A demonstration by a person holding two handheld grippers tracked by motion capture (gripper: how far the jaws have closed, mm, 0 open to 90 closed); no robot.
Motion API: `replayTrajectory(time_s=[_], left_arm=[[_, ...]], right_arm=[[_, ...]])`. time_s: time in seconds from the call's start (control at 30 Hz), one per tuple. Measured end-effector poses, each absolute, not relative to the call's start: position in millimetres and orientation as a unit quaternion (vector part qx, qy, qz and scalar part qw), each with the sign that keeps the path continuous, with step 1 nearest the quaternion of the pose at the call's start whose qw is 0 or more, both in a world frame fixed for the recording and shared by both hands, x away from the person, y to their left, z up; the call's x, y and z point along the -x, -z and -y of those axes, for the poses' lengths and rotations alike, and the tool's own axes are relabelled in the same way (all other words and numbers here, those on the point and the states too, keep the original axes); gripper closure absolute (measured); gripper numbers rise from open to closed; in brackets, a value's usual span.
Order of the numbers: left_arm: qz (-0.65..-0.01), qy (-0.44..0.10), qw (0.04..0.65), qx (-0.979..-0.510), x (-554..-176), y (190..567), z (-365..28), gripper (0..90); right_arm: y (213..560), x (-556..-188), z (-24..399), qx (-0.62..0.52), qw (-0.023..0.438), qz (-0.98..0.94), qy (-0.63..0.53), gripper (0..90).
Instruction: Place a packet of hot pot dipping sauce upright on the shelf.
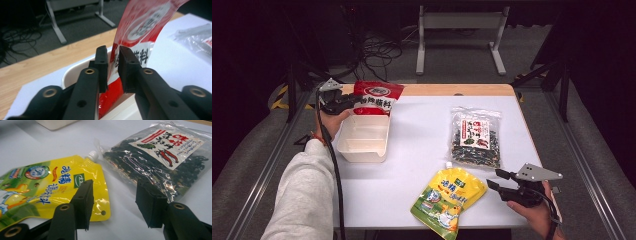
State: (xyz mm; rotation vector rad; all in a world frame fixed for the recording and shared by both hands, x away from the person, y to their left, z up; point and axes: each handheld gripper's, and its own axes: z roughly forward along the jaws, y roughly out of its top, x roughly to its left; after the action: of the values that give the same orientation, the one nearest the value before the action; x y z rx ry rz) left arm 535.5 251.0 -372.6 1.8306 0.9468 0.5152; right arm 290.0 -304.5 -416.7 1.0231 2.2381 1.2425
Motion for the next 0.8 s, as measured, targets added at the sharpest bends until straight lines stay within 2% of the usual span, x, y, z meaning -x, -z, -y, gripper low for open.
replayTrajectory(time_s=[0.13,0.2,0.37,0.4,0.43,0.57,0.8], left_arm=[[-0.382,-0.231,0.487,-0.75,-522,366,-252,70.0],[-0.386,-0.237,0.482,-0.75,-513,363,-252,63.4],[-0.376,-0.252,0.488,-0.746,-487,356,-254,56.8],[-0.377,-0.259,0.485,-0.745,-481,354,-254,50.5],[-0.372,-0.261,0.488,-0.746,-476,353,-254,48.5],[-0.357,-0.264,0.514,-0.734,-449,345,-256,46.3],[-0.333,-0.256,0.52,-0.744,-410,347,-248,40.7]], right_arm=[[417,-292,305,-0.362,0.199,-0.799,-0.437,49.6],[416,-294,307,-0.362,0.204,-0.798,-0.438,49.8],[416,-298,314,-0.367,0.214,-0.791,-0.44,52.6],[415,-299,316,-0.369,0.215,-0.789,-0.441,53.3],[415,-301,318,-0.373,0.213,-0.786,-0.445,53.5],[415,-307,321,-0.378,0.223,-0.784,-0.438,54.1],[417,-321,324,-0.386,0.221,-0.786,-0.43,57.2]])
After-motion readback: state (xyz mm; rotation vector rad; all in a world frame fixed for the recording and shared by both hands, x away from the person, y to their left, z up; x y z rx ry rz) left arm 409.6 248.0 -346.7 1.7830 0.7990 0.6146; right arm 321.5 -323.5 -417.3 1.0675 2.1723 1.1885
